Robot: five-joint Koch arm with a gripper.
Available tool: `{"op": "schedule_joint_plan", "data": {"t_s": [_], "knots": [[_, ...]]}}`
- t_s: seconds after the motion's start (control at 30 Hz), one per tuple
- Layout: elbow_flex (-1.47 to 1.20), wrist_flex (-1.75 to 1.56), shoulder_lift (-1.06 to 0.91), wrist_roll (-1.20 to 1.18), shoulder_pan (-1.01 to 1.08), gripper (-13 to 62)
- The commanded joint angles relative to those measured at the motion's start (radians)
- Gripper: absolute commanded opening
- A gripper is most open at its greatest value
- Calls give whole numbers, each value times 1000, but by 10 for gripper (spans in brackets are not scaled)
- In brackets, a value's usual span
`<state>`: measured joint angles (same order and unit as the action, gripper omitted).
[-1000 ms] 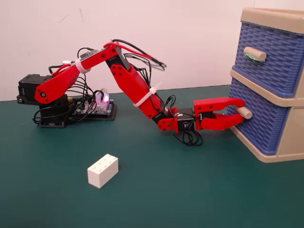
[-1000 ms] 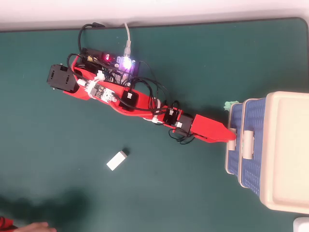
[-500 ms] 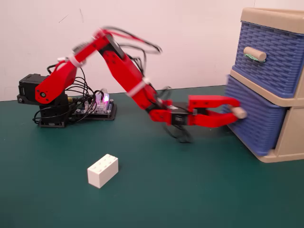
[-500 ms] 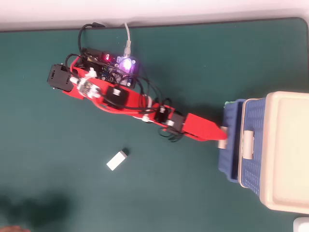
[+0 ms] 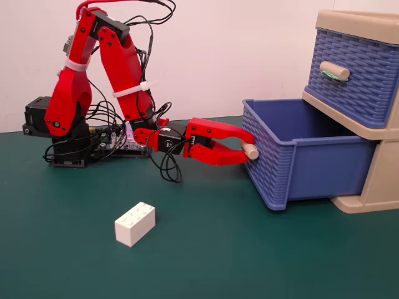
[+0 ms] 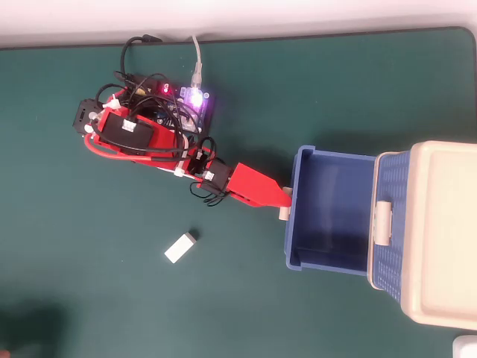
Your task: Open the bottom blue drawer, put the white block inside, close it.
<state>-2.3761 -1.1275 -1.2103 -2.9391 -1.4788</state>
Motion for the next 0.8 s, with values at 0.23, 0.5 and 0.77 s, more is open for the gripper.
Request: {"op": "schedule_joint_plan", "data": {"t_s": [0.23,0.5,0.77], "knots": [[-98,-129,-100,-18,38,350],[-440,238,-647,-15,206,346],[75,1758,-1127,-6,434,343]]}}
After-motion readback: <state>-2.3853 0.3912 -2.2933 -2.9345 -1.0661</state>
